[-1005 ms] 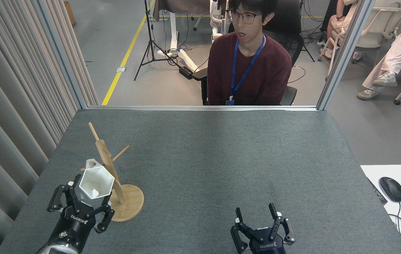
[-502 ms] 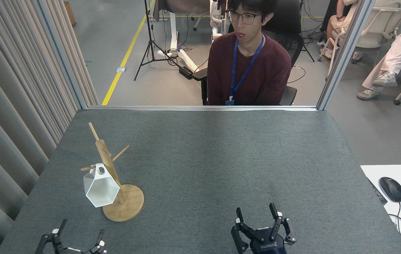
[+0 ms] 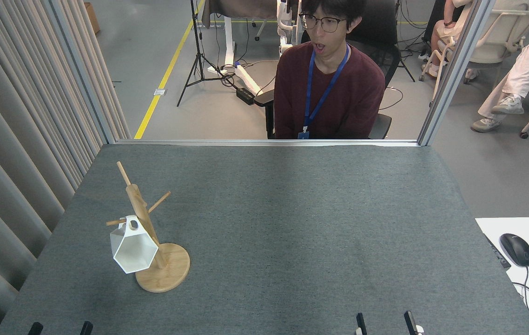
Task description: Hang cup on storage rack
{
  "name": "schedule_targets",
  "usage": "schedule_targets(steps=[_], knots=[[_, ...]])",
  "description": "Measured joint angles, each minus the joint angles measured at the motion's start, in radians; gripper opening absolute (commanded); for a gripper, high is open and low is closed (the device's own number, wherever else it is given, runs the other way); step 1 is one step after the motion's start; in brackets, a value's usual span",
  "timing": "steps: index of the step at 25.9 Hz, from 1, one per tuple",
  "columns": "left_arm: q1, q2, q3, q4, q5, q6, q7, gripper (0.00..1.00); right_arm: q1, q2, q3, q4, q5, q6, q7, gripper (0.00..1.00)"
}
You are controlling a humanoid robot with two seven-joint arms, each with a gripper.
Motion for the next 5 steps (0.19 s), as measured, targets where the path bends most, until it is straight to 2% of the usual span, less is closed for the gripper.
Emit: schedule_targets(steps=[5], knots=[[0.015,0.009,-0.028,-0.003,-0.008,-0.006,0.039,1.00,0.084,-0.021,-0.067,-0.034,0.000,0.002,-0.046,1.00]])
